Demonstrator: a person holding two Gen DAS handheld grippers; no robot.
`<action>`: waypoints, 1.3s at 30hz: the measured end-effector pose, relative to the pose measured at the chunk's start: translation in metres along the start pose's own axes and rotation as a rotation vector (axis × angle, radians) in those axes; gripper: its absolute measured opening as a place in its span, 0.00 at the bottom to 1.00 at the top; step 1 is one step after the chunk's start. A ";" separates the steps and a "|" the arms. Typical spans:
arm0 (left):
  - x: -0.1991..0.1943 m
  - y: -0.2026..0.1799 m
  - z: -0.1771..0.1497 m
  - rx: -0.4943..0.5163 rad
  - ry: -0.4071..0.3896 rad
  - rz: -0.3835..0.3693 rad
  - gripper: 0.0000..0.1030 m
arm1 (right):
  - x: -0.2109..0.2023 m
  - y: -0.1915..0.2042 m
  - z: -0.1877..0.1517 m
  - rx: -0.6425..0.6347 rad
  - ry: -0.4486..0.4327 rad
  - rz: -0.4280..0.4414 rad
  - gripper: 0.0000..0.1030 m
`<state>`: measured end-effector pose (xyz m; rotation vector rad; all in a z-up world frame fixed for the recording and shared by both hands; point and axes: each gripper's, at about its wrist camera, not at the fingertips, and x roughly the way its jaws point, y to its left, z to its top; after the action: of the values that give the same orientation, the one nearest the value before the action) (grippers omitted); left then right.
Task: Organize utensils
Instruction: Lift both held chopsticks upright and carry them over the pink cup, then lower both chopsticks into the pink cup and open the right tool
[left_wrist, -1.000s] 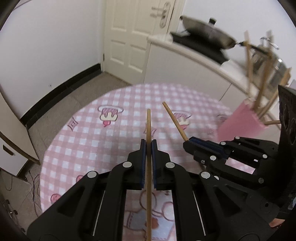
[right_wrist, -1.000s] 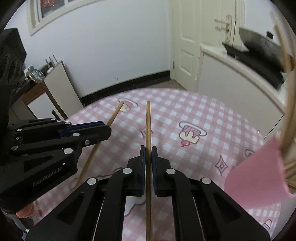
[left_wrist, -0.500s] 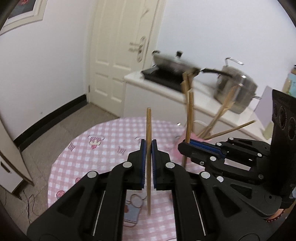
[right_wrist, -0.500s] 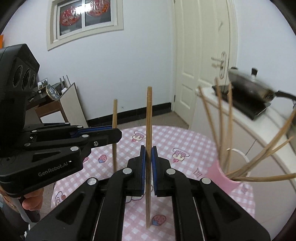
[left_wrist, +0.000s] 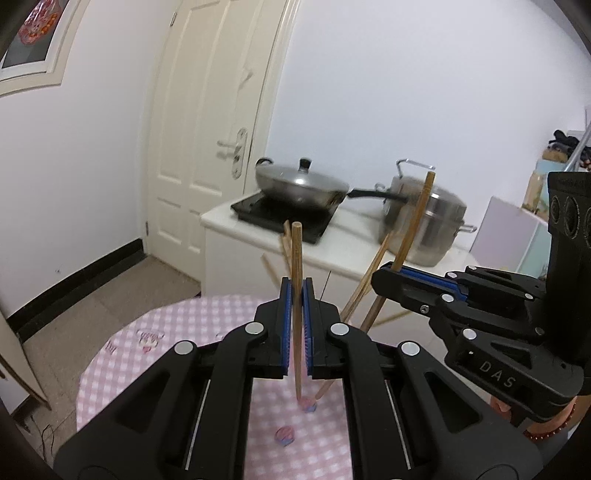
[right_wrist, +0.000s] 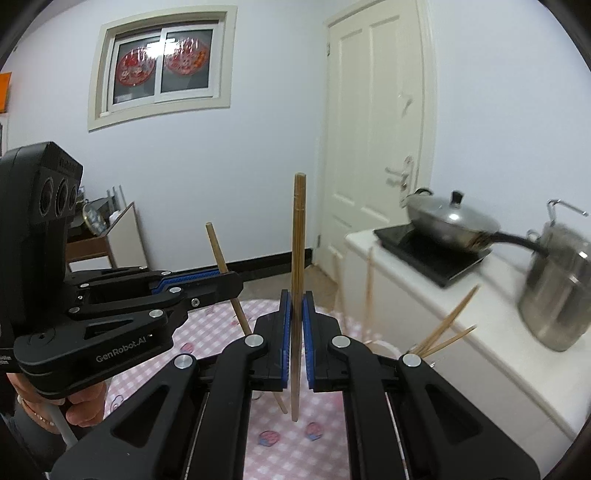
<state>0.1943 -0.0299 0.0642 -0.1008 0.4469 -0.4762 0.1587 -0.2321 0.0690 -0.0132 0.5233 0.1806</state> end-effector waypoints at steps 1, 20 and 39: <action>0.001 -0.004 0.003 -0.003 -0.008 -0.003 0.06 | -0.001 -0.002 0.004 -0.001 -0.008 -0.011 0.05; 0.065 -0.048 0.032 0.017 -0.101 0.027 0.06 | 0.036 -0.071 0.008 0.070 -0.065 -0.163 0.05; 0.115 -0.048 -0.020 0.073 0.014 0.036 0.06 | 0.055 -0.087 -0.018 0.117 0.001 -0.111 0.05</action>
<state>0.2566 -0.1255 0.0108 -0.0188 0.4439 -0.4574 0.2113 -0.3098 0.0230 0.0714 0.5320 0.0417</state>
